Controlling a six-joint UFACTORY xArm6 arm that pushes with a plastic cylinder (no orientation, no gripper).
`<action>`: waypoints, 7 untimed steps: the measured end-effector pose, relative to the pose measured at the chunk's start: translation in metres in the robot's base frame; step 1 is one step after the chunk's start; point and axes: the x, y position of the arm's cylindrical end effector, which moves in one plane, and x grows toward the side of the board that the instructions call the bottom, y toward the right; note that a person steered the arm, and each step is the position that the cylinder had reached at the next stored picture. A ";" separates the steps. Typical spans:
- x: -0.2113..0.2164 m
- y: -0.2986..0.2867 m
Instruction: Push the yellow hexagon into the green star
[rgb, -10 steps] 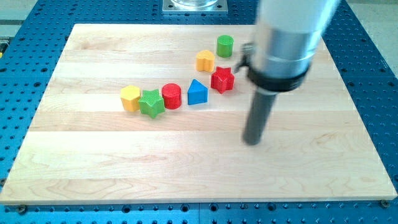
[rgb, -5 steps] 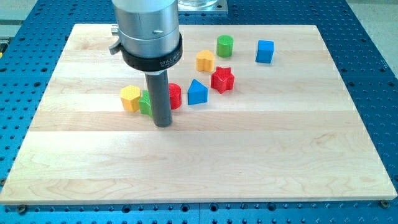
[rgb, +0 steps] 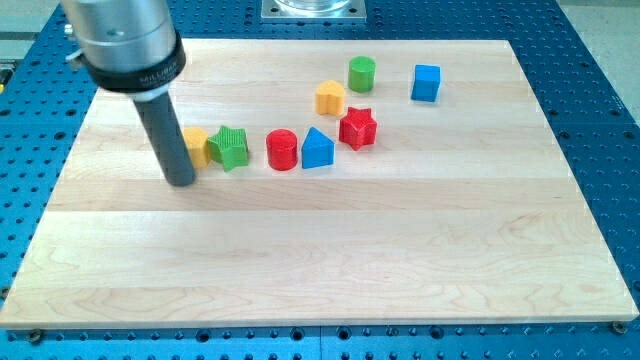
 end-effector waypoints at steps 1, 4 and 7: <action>-0.027 0.000; -0.101 -0.030; -0.161 -0.049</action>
